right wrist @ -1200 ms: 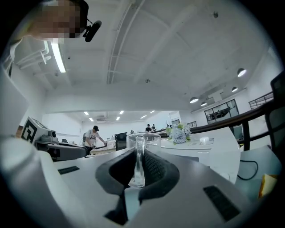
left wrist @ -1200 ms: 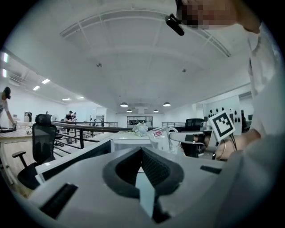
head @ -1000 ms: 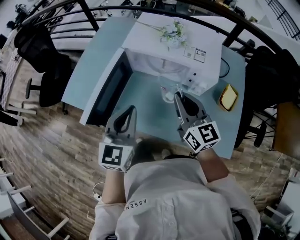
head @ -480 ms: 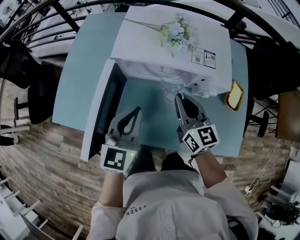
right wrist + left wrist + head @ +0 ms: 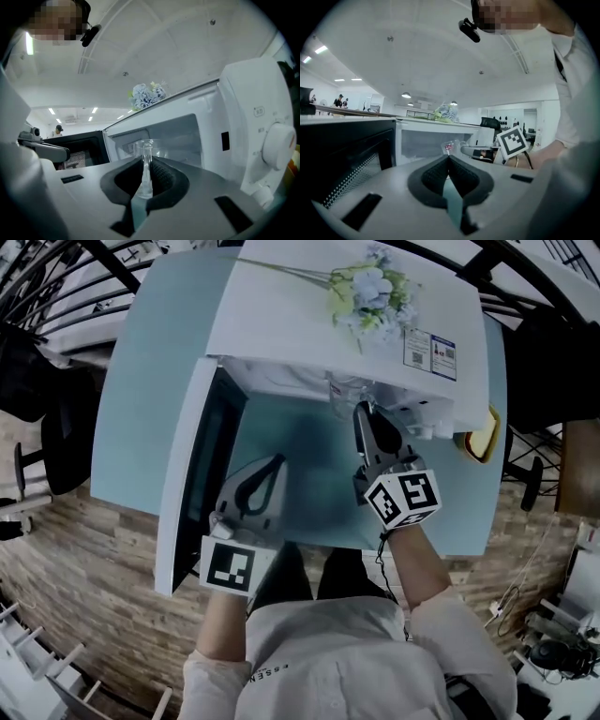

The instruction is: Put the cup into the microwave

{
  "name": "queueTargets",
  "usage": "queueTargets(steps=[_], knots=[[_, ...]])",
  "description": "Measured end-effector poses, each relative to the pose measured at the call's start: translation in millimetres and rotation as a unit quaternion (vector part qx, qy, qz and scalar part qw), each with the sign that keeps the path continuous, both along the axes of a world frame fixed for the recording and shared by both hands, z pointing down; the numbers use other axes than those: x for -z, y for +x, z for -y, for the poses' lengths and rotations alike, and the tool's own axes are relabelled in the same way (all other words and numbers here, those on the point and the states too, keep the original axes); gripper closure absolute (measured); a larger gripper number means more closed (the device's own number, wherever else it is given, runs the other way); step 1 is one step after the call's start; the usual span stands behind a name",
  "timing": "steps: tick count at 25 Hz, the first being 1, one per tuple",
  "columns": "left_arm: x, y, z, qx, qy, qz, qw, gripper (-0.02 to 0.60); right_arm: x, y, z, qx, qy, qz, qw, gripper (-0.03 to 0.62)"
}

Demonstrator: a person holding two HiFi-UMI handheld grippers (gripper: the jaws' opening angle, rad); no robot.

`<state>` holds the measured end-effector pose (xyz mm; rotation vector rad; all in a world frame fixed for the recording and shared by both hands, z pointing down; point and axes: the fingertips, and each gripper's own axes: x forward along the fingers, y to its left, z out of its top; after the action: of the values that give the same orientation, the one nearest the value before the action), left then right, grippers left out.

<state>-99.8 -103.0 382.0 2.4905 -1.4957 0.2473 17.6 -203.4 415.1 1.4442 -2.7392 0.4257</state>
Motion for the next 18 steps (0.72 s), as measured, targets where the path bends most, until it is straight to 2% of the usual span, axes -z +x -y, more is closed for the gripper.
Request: queueTargets(steps=[12,18], knots=[[-26,-7,17,-0.004,-0.010,0.006,0.9999,0.581,-18,-18,51,-0.017,0.029,0.016,0.999,0.560],[-31,-5,19,-0.010,-0.008,0.007,0.9999,0.581,-26,-15,59,-0.028,0.047,0.023,0.998,0.560]])
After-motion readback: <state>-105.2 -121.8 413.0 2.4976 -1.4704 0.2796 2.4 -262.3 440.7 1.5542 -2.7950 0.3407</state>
